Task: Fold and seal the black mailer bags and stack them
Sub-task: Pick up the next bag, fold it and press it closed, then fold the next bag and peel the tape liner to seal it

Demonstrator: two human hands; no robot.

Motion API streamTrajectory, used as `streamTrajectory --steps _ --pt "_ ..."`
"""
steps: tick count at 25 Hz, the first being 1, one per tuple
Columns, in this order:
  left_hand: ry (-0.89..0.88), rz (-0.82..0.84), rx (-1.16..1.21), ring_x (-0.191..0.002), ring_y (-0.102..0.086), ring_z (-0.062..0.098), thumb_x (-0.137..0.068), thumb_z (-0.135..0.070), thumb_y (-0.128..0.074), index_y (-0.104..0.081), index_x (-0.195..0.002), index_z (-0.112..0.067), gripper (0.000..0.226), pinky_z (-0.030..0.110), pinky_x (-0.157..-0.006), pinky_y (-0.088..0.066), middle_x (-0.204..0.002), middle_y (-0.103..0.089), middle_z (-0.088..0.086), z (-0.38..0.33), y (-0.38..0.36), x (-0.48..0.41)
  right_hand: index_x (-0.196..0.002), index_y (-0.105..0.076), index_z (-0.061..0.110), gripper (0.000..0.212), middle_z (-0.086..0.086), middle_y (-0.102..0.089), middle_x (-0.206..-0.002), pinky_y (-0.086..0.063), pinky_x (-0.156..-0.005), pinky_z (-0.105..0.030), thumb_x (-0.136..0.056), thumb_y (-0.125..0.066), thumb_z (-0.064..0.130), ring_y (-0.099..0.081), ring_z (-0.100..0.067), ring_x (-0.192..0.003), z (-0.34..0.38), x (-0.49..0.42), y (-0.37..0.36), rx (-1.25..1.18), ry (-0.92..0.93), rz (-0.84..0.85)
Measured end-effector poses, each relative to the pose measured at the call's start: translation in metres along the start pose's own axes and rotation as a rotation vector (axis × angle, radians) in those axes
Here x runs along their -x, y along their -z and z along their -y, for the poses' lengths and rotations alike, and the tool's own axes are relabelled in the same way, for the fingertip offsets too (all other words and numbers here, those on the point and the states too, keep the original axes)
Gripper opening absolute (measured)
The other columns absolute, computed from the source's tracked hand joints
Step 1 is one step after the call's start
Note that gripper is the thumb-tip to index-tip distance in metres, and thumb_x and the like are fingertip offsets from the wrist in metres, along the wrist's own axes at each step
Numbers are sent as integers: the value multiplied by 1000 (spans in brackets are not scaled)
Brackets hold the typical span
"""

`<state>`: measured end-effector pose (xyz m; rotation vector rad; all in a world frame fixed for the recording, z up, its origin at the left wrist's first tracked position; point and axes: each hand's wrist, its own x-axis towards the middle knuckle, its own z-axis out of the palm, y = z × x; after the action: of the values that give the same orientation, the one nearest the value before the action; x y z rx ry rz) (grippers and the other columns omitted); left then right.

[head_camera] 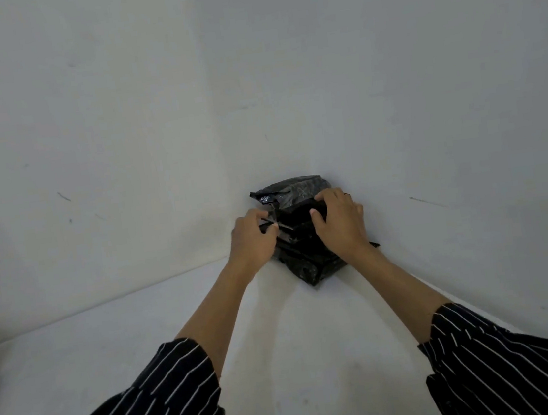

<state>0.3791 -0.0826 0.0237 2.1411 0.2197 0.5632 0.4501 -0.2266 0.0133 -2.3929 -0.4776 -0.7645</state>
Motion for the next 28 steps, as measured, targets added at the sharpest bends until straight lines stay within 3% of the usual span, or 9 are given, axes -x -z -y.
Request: streamTrajectory --steps 6,12,15,21,26,28 --pt "-166 -160 -360 -94 -58 23 -91 -13 -53 -62 -102 -9 15 37 -89 -43 -98 -64 6 30 78 75 -87 -51 14 4 -5 -58 -95 -33 -89 -36 -91 -51 16 -56 -23 -88 65 62 24 -81 115 147" --pt "-75 -201 -612 -88 -59 26 -90 -14 -52 -62 -93 -8 12 40 -87 -43 -88 -64 6 71 182 170 -96 -56 11 13 -3 -63 -98 -34 -91 -33 -93 -49 20 -57 -21 -88 150 145 31 -162 231 297" --pt "34 -228 -669 -92 -59 29 -89 -14 -54 -62 -96 -7 14 42 -88 -44 -93 -65 8 93 232 207 -102 -57 9 18 -5 -62 -103 -33 -92 -33 -95 -46 22 -58 -22 -95 197 183 27 -176 308 351" --pt "373 -228 -785 -114 -49 33 -93 -27 -53 -52 -122 -8 35 46 -97 -40 -123 -53 15 150 307 260 -118 -50 7 30 -10 -55 -119 -34 -93 -38 -97 -44 27 -51 -27 -109 276 234 -4 -89 445 523" --pt "608 -232 -797 -131 -31 41 -97 -39 -44 -40 -134 -11 47 49 -105 -30 -144 -31 24 181 330 279 -130 -43 4 44 -15 -44 -133 -31 -100 -40 -100 -36 36 -41 -31 -122 324 253 -46 45 414 677" --pt "656 -226 -758 -131 -30 41 -97 -43 -41 -43 -131 -11 47 49 -105 -30 -142 -34 24 190 334 278 -130 -44 2 49 -17 -40 -136 -29 -102 -40 -101 -32 41 -37 -32 -124 334 256 -63 88 368 701"
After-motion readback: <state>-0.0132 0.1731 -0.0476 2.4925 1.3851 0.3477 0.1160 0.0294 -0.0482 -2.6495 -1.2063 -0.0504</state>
